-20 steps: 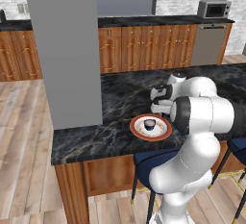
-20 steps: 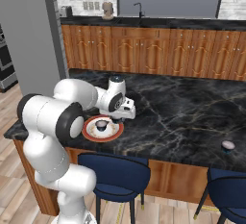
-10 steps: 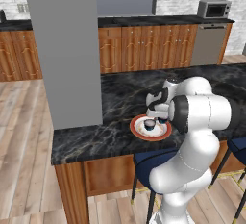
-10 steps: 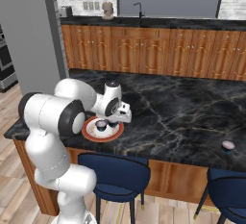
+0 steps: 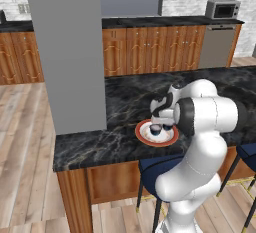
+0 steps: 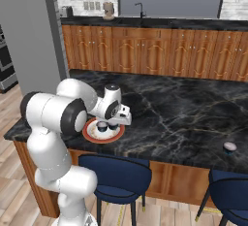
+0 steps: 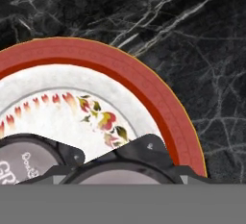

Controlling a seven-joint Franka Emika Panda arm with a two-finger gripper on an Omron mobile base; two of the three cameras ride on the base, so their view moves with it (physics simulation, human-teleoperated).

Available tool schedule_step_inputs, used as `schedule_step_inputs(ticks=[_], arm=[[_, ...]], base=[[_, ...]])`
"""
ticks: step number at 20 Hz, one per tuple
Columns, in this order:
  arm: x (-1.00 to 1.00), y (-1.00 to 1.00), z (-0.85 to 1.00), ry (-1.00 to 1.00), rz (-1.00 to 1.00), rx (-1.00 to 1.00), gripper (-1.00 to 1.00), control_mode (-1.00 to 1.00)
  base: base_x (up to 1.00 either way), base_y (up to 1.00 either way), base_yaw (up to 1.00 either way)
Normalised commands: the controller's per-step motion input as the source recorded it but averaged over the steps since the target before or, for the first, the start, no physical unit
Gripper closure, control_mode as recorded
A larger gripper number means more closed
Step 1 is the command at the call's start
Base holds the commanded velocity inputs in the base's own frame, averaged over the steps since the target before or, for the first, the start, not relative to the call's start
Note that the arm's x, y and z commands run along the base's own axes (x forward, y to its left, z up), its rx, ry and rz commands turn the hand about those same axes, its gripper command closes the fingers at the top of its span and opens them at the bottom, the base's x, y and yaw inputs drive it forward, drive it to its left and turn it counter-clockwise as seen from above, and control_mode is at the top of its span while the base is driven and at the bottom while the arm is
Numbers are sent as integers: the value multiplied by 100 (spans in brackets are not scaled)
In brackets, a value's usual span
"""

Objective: Place two yogurt containers on each plate.

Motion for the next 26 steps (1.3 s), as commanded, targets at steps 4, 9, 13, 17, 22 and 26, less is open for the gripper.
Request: schedule_step_inputs(ticks=[4,9,13,17,22,26], arm=[[0,1,-21,0,0,0,100,-100],[-26,0,-1,0,0,0,100,-100],[-49,-3,-6,0,0,0,100,-100],[-8,-18,-21,4,0,0,100,-100],[21,-13,-29,2,0,0,100,-100],[22,3,-28,2,0,0,100,-100]], base=[[0,0,0],[0,0,0],[0,0,0],[0,0,0],[0,0,0],[0,0,0]])
